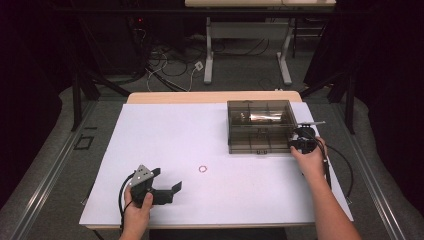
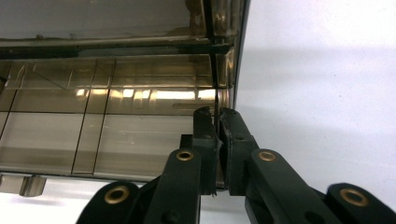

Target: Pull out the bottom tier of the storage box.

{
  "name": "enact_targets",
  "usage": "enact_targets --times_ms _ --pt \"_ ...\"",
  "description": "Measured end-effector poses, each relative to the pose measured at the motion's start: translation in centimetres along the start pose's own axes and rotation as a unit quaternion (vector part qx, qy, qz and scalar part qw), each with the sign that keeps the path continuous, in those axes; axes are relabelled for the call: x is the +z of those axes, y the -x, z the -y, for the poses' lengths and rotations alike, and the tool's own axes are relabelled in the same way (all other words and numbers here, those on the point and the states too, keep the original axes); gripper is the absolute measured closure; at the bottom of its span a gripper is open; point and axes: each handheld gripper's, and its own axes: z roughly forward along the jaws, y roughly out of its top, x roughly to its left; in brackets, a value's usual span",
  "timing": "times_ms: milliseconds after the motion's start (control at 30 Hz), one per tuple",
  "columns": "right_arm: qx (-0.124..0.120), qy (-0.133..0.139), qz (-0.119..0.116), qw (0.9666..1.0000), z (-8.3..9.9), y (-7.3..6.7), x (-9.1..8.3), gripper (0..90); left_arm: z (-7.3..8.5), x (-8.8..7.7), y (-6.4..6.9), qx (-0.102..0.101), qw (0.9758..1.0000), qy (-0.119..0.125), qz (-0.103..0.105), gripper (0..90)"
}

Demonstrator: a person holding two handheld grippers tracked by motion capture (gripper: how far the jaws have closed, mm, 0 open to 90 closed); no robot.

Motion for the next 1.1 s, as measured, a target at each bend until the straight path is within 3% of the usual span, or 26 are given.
enact_targets --times_ms 67,500,1100 --pt "0.014 -0.001 -0.002 0.9999 -0.02 -0.06 -0.02 86.8 0.00 0.00 0.02 0.000 1.0000 -0.001 0.000 0.6" --pt "0.027 0.001 0.008 0.9996 0.05 -0.23 -0.09 87.5 -0.01 -0.07 -0.03 -0.002 1.0000 0.000 0.000 0.7" --pt "0.027 -0.004 0.007 0.9996 0.10 -0.16 -0.49 87.4 0.00 -0.05 -0.10 -0.002 1.0000 0.001 0.000 0.7"
